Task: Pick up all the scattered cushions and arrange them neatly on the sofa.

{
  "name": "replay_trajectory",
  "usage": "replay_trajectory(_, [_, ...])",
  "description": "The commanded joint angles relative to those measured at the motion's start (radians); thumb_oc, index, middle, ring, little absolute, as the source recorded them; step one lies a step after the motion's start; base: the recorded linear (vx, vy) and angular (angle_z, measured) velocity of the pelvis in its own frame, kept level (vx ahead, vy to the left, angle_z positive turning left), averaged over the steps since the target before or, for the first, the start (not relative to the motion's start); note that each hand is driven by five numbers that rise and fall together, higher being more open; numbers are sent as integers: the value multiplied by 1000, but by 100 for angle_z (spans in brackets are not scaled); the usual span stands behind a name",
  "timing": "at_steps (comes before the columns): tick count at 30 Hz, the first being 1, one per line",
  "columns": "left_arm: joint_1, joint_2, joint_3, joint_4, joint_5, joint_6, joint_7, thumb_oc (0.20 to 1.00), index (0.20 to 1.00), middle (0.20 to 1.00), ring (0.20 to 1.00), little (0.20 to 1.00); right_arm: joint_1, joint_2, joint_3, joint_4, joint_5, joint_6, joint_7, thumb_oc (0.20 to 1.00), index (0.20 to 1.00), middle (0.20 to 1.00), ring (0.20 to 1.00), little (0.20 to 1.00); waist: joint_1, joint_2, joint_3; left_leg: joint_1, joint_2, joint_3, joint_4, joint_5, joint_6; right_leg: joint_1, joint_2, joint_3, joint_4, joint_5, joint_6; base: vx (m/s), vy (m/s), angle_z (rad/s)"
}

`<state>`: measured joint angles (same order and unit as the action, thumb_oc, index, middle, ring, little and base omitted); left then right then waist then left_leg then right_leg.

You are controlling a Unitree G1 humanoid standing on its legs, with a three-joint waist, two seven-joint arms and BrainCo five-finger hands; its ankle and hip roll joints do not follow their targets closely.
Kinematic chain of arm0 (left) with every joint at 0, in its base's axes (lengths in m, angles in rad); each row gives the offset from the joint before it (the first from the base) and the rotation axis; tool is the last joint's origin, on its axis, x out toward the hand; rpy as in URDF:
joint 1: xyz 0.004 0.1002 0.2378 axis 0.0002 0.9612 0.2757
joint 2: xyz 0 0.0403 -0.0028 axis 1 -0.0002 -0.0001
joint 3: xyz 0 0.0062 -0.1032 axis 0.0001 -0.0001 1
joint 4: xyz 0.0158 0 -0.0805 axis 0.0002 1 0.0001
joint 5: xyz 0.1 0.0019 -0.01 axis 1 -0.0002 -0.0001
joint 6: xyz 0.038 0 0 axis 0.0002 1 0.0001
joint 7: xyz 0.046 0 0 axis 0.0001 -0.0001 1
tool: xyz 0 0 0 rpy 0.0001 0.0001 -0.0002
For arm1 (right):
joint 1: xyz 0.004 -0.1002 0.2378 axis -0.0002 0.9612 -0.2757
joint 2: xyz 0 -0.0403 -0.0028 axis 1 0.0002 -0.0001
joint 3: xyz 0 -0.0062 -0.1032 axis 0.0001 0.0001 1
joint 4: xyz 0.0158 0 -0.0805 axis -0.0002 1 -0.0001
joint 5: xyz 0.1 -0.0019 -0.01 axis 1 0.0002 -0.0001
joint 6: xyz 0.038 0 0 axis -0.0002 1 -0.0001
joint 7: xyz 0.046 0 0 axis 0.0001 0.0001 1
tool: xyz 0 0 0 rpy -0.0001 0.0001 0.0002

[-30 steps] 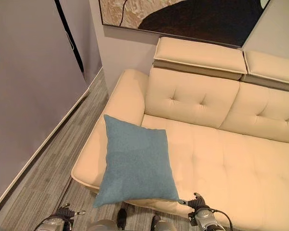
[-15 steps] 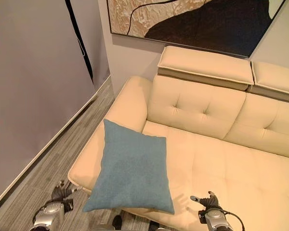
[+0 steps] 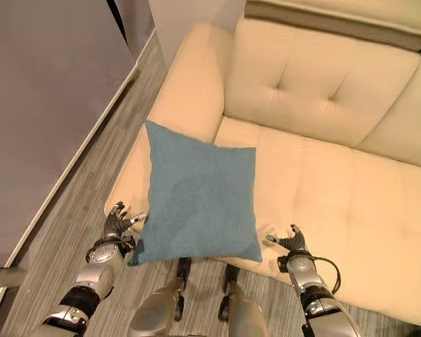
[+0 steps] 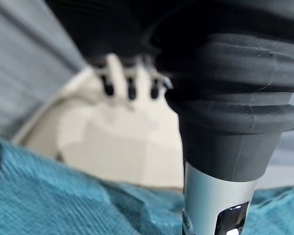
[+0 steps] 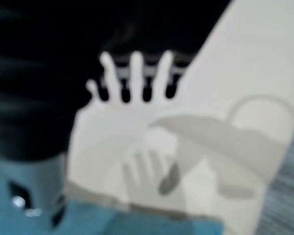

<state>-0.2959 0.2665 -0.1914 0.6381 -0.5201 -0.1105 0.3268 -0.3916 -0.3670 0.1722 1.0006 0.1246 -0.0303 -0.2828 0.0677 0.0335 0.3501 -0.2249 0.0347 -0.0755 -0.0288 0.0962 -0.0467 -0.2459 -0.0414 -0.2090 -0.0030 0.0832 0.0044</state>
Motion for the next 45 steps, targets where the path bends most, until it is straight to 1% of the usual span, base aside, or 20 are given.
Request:
replay_trajectory(1, [-14,0,2,-29,-19,-51,9,1000,1000,1000,1000,1000,9,-23,39,-38,45,-36,-36,1000,1000,1000,1000,1000,-8,-69,-44,-16,-50,45,35,-30,27,-26,-63,32,62,15,62,-37,7,-9])
replay_trajectory(3, [-43,2,-28,-13,-3,-47,8,1000,1000,1000,1000,1000,-26,-29,43,-45,63,-43,-48,1000,1000,1000,1000,1000,-14,-70,-46,-55,-53,52,45,-25,26,-58,-67,41,66,22,61,-22,2,-7])
replay_trajectory(7, [-57,8,-60,-11,21,-39,-2,1000,1000,1000,1000,1000,-49,-38,39,-48,89,-46,-53,1000,1000,1000,1000,1000,-17,-66,-43,-62,-54,54,41,-24,26,-71,-67,45,65,25,62,8,-2,-4])
replay_trajectory(12, [-54,19,-86,-4,52,-23,-28,1000,1000,1000,1000,1000,-92,-50,11,-91,205,-86,-32,1000,1000,1000,1000,1000,-15,-53,-26,-73,-59,65,47,-32,27,-86,-70,60,64,32,65,2,-4,-1])
replay_trajectory(14, [-52,21,-90,1,56,-22,-33,1000,1000,1000,1000,1000,-109,-56,7,-100,229,-94,-26,1000,1000,1000,1000,1000,-13,-48,-21,-82,-62,67,49,-31,26,-93,-74,61,62,35,65,-7,-15,-5])
replay_trajectory(17, [-73,20,-101,5,46,-29,-34,1000,1000,1000,1000,1000,-151,-44,28,-69,258,-94,-10,1000,1000,1000,1000,1000,-7,-38,-14,-96,-65,68,41,-23,24,-108,-76,62,57,42,66,-17,-20,3])
replay_trajectory(22, [-119,12,-121,-8,36,-38,-28,1000,1000,1000,1000,1000,-200,-9,73,-16,254,-82,0,1000,1000,1000,1000,1000,4,-23,0,-126,-67,69,37,-9,18,-139,-79,59,52,51,67,-19,-23,3])
replay_trajectory(25, [-152,0,-135,-31,27,-50,-22,1000,1000,1000,1000,1000,-228,25,95,13,251,-76,2,1000,1000,1000,1000,1000,11,-9,5,-157,-71,66,43,-5,18,-164,-82,57,47,58,69,-13,-13,3])
replay_trajectory(29, [-164,-14,-144,-50,19,-59,-13,1000,1000,1000,1000,1000,-232,64,96,15,284,-84,6,1000,1000,1000,1000,1000,15,-1,8,-169,-71,67,43,-2,19,-175,-83,59,46,61,69,0,1,1])
replay_trajectory(30, [-180,-32,-162,-58,19,-64,-8,1000,1000,1000,1000,1000,-239,103,109,10,328,-97,19,1000,1000,1000,1000,1000,16,3,9,-173,-72,67,45,-3,20,-176,-83,60,41,63,69,0,0,0])
replay_trajectory(34, [-203,-57,-191,-47,13,-73,4,1000,1000,1000,1000,1000,-260,158,138,-8,388,-120,30,1000,1000,1000,1000,1000,17,2,9,-180,-75,67,47,-4,21,-176,-81,63,27,72,71,5,1,1])
replay_trajectory(39, [-236,-96,-225,-12,20,-87,54,1000,1000,1000,1000,1000,-274,259,190,-65,522,-178,52,1000,1000,1000,1000,1000,16,-1,11,-189,-73,67,51,-5,20,-174,-79,65,8,81,71,0,0,0])
replay_trajectory(43, [-231,-106,-246,17,38,-82,58,1000,1000,1000,1000,1000,-267,292,214,-98,579,-197,74,1000,1000,1000,1000,1000,16,-3,10,-182,-71,68,49,-4,20,-162,-78,66,5,81,69,0,0,0])
replay_trajectory(44, [-231,-108,-251,21,39,-83,60,376,376,376,376,376,-267,295,218,-102,580,-202,71,702,702,702,702,702,15,-4,11,-178,-72,68,48,-5,20,-158,-77,65,4,81,69,0,0,0])
replay_trajectory(45, [-227,-115,-256,37,29,-83,58,200,200,200,200,200,-265,307,232,-114,594,-208,82,300,300,300,300,300,14,-5,12,-168,-71,67,42,-4,19,-147,-76,66,1,79,69,0,0,0])
